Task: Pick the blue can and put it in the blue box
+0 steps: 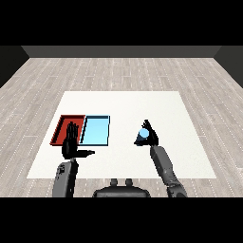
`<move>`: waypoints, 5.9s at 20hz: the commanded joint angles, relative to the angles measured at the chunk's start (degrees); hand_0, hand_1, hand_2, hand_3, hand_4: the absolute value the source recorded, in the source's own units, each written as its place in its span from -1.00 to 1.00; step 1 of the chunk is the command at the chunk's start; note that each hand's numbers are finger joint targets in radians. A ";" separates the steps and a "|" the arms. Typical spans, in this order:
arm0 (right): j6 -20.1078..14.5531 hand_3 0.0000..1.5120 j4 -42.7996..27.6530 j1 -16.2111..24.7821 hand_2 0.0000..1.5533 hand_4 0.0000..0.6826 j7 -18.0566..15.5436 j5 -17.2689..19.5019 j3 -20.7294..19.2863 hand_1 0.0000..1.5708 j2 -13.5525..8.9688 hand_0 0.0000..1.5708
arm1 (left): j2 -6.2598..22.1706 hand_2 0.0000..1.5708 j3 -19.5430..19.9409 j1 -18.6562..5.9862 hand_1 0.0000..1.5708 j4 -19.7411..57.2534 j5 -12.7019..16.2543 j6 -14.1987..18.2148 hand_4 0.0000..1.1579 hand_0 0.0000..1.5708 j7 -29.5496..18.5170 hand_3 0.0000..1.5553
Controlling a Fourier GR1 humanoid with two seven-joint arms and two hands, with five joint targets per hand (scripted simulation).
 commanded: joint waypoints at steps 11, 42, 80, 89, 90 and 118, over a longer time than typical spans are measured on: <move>-8.00 0.76 7.48 -4.57 0.79 0.16 -3.27 1.42 1.68 0.71 0.90 0.71 | -0.26 -1.00 0.05 -1.83 -1.00 1.68 -0.29 0.10 -1.00 -1.00 0.46 -1.00; -11.28 0.88 -23.56 -2.46 0.87 0.93 9.22 6.47 7.02 0.82 0.12 0.82 | -2.31 -1.00 -9.58 -5.91 -1.00 8.81 -1.83 2.07 -1.00 -1.00 3.98 -1.00; -22.52 0.85 -21.89 -5.74 0.85 0.93 4.14 -0.03 25.91 0.77 0.91 0.77 | -2.32 -1.00 -29.46 -22.09 -1.00 28.11 8.11 20.00 -1.00 -1.00 4.40 -1.00; -26.21 0.84 -30.62 -3.37 0.84 0.85 10.59 0.87 30.84 0.82 0.92 0.82 | -2.32 -1.00 -34.49 -22.31 -1.00 27.19 9.06 25.06 -1.00 -1.00 4.66 -1.00; -26.56 0.84 -27.51 -4.54 0.85 0.82 8.17 -1.58 31.39 0.82 0.92 0.82 | -2.32 -1.00 -27.44 -27.43 -1.00 36.37 10.00 17.40 -1.00 -1.00 0.87 -1.00; -30.91 0.84 -24.61 -9.59 0.87 0.76 6.47 -7.08 39.42 0.83 0.85 0.83 | -2.21 0.05 -32.51 -27.52 -0.07 38.12 5.25 31.76 0.16 -0.07 -2.49 -0.18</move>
